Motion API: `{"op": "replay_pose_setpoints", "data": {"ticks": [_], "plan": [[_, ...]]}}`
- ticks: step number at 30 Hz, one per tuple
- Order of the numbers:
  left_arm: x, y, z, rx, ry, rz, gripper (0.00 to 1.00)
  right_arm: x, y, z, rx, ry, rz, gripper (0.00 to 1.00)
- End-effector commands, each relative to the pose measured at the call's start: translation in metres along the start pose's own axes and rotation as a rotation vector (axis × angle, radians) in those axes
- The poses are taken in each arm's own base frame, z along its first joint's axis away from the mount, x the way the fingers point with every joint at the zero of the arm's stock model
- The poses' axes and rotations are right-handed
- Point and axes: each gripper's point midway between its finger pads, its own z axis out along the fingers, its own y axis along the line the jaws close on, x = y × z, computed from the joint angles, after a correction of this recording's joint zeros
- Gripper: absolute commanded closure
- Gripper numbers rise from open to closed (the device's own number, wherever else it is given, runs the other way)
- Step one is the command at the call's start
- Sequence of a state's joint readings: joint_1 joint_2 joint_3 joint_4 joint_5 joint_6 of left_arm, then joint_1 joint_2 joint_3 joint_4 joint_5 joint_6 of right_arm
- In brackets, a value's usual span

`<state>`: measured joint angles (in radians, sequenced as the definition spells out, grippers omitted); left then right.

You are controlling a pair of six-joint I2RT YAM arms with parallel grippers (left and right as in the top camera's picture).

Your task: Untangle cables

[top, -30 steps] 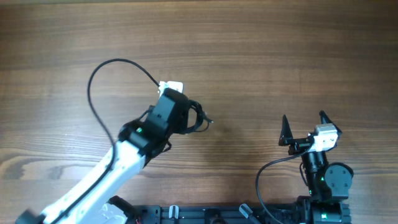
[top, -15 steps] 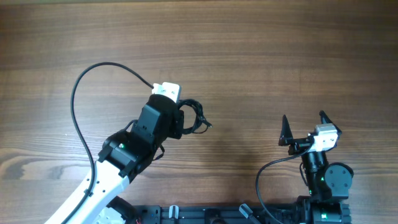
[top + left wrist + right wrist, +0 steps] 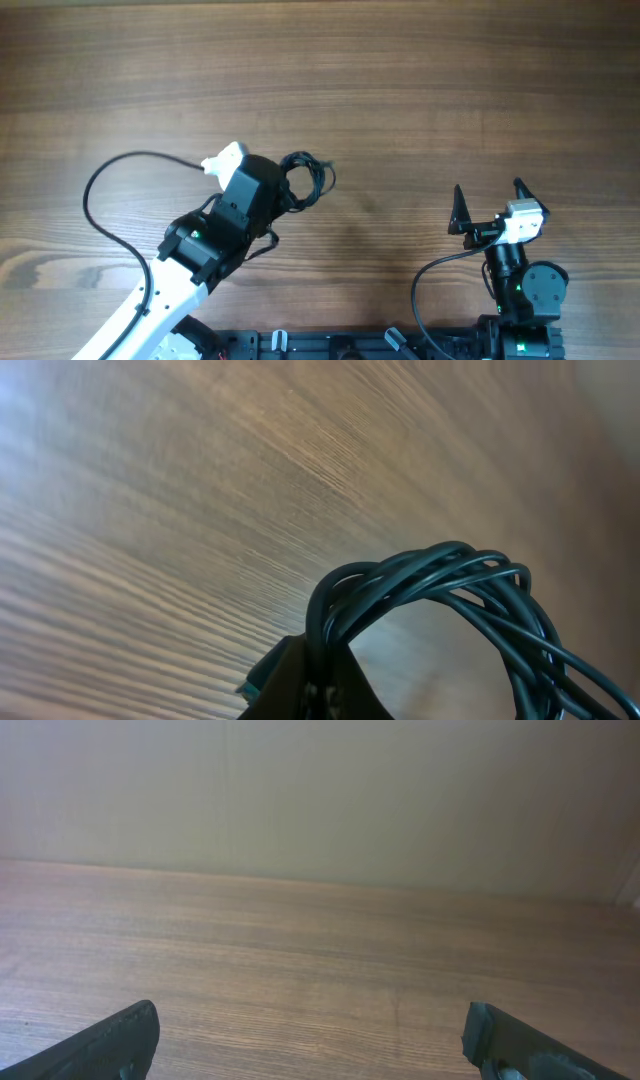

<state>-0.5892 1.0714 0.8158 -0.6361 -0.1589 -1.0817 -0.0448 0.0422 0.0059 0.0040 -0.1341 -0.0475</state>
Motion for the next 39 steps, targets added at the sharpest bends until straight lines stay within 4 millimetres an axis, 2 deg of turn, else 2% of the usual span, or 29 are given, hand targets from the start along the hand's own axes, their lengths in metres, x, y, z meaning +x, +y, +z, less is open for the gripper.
{"op": "replay_pose_setpoints", "data": {"ticks": [1,6,8,9,10,11,13,16,19,20,24,28,31,32,39], "plan": [[0.002,-0.001,0.001,-0.006,0.010,-0.213,0.96,-0.001,0.001,0.000,-0.006,-0.004,-0.005,0.00],[0.016,0.025,0.017,-0.143,0.054,-0.190,0.96,-0.001,0.004,0.000,-0.023,-0.005,0.002,0.00],[0.021,0.032,0.027,-0.191,0.069,-0.182,0.96,-0.002,0.011,0.000,-0.064,-0.008,0.063,0.00],[0.023,0.035,0.033,-0.213,0.076,-0.178,0.88,-0.003,0.013,0.000,-0.079,-0.007,0.125,0.00],[0.025,0.038,0.038,-0.232,0.082,-0.174,0.72,-0.002,0.013,0.000,-0.080,-0.004,0.201,0.00],[0.028,0.040,0.044,-0.250,0.088,-0.168,0.52,-0.002,0.013,0.000,-0.080,0.000,0.286,0.00],[0.030,0.044,0.051,-0.272,0.096,-0.152,0.26,-0.003,0.013,0.000,-0.081,0.006,0.439,0.00],[0.025,0.039,0.058,-0.245,0.098,-0.049,0.14,-0.002,0.013,0.000,-0.080,0.017,0.694,0.00],[0.009,0.029,0.052,-0.206,0.080,0.064,0.06,-0.002,0.014,-0.001,-0.085,0.026,0.874,0.00],[0.002,0.026,0.049,-0.189,0.069,0.098,0.00,-0.003,0.019,-0.001,-0.109,0.040,0.966,0.00],[-0.011,0.030,0.047,-0.191,0.049,0.116,0.00,-0.008,0.050,-0.008,-0.285,0.140,1.142,0.00],[-0.012,0.034,0.051,-0.198,0.072,0.242,0.00,-0.009,0.082,-0.021,-0.469,0.251,1.137,0.00],[-0.001,0.031,0.054,-0.165,0.144,0.373,0.00,-0.009,0.095,-0.029,-0.545,0.299,1.123,0.00],[0.011,0.030,0.059,-0.138,0.208,0.418,0.01,-0.009,0.101,-0.033,-0.589,0.319,1.098,0.00],[0.024,0.041,0.089,-0.185,0.272,0.430,0.08,-0.007,0.120,-0.049,-0.719,0.383,1.025,0.00]]}}
